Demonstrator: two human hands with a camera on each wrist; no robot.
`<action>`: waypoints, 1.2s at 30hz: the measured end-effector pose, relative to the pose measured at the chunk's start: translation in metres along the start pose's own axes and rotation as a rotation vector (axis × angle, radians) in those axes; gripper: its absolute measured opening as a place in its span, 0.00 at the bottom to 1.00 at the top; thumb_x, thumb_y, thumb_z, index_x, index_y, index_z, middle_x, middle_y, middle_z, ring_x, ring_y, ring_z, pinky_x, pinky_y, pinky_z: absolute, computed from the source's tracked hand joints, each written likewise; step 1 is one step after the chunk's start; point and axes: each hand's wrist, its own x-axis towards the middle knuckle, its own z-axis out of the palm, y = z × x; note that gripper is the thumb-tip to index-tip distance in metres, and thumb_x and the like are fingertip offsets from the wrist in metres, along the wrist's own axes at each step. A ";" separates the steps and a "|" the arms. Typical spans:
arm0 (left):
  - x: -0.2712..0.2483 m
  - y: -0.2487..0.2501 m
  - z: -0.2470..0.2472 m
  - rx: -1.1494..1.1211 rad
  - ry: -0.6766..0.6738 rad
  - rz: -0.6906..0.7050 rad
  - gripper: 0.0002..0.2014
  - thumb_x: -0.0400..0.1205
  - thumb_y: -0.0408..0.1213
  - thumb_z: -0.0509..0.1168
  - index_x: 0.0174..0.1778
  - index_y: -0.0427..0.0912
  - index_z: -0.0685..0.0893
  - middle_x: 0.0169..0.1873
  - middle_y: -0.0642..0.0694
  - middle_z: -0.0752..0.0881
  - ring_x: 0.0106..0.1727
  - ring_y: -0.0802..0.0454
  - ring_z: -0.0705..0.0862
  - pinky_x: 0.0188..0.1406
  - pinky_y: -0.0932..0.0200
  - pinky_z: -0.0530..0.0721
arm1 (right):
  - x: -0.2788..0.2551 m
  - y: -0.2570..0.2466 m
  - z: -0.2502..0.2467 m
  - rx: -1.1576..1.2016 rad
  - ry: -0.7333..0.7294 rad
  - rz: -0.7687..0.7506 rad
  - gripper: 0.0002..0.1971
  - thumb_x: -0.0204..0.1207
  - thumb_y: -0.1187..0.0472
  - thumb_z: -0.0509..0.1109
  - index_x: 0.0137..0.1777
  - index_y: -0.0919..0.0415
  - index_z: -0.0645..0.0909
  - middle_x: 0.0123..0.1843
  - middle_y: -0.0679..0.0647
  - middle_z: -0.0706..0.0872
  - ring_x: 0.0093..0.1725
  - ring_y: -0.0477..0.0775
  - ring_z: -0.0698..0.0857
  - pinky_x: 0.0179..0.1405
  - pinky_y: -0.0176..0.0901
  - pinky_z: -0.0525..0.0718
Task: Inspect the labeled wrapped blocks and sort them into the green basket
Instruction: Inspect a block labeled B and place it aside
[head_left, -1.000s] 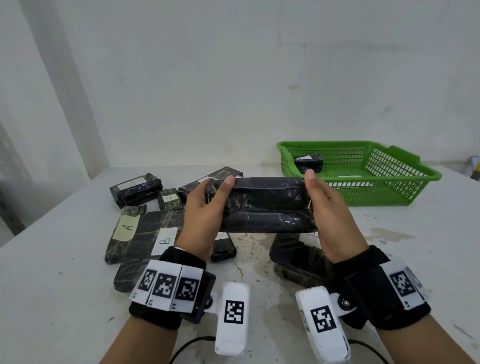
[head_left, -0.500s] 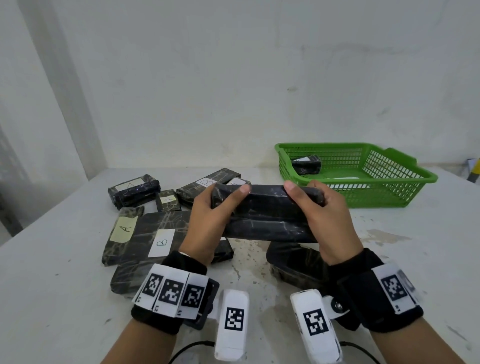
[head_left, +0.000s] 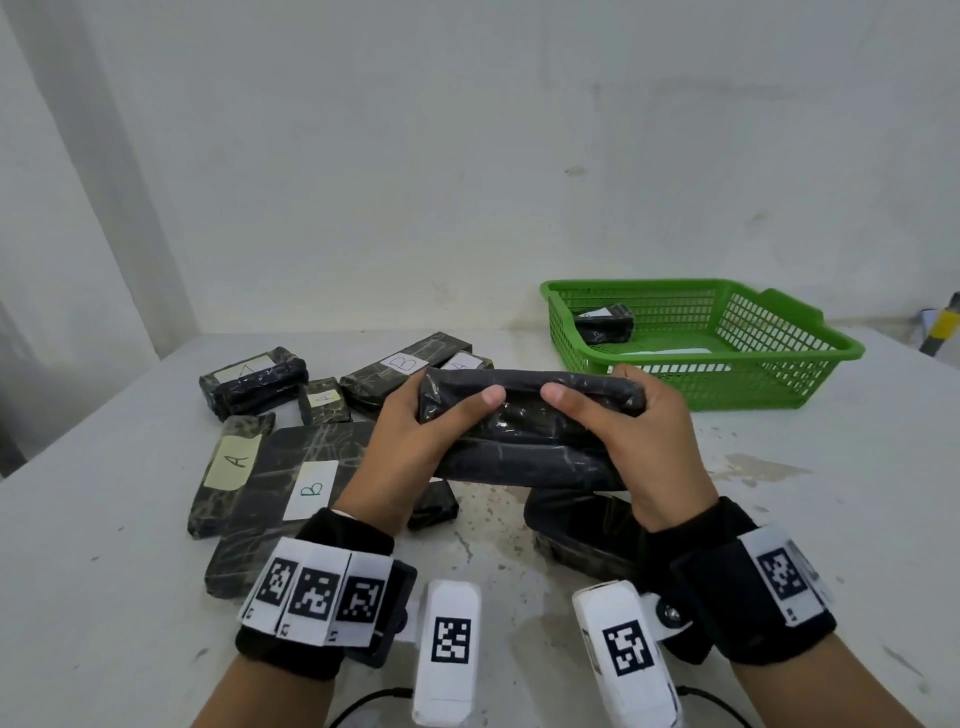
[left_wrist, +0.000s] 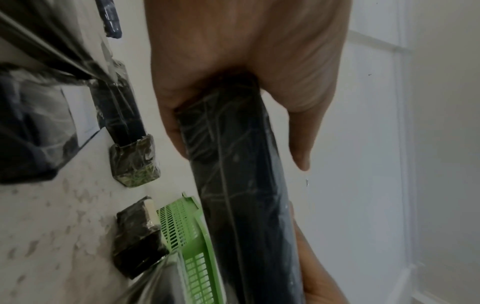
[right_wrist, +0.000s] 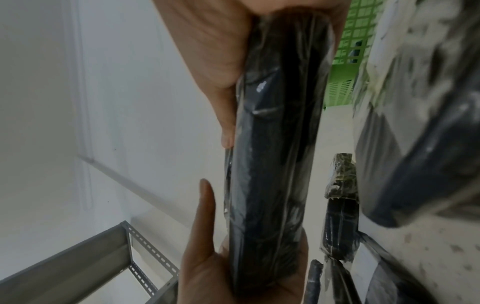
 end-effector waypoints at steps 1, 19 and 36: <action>0.000 -0.001 0.000 0.011 0.013 0.008 0.13 0.75 0.38 0.74 0.54 0.39 0.87 0.47 0.44 0.93 0.49 0.49 0.92 0.47 0.59 0.90 | 0.000 0.001 0.000 -0.007 0.011 0.002 0.20 0.62 0.61 0.86 0.28 0.56 0.73 0.25 0.47 0.79 0.29 0.48 0.82 0.31 0.39 0.82; 0.005 -0.003 -0.007 -0.091 0.062 -0.120 0.40 0.67 0.39 0.82 0.71 0.47 0.67 0.61 0.43 0.86 0.58 0.47 0.89 0.60 0.47 0.86 | 0.000 -0.005 0.001 0.077 0.014 -0.055 0.12 0.67 0.65 0.81 0.45 0.59 0.81 0.41 0.50 0.89 0.42 0.50 0.89 0.42 0.43 0.86; 0.003 -0.005 0.002 -0.220 0.091 -0.061 0.18 0.77 0.21 0.70 0.63 0.35 0.80 0.54 0.38 0.89 0.48 0.46 0.92 0.40 0.57 0.90 | -0.002 -0.006 0.005 0.166 -0.137 0.225 0.13 0.79 0.70 0.71 0.59 0.55 0.77 0.41 0.51 0.87 0.26 0.47 0.79 0.21 0.36 0.77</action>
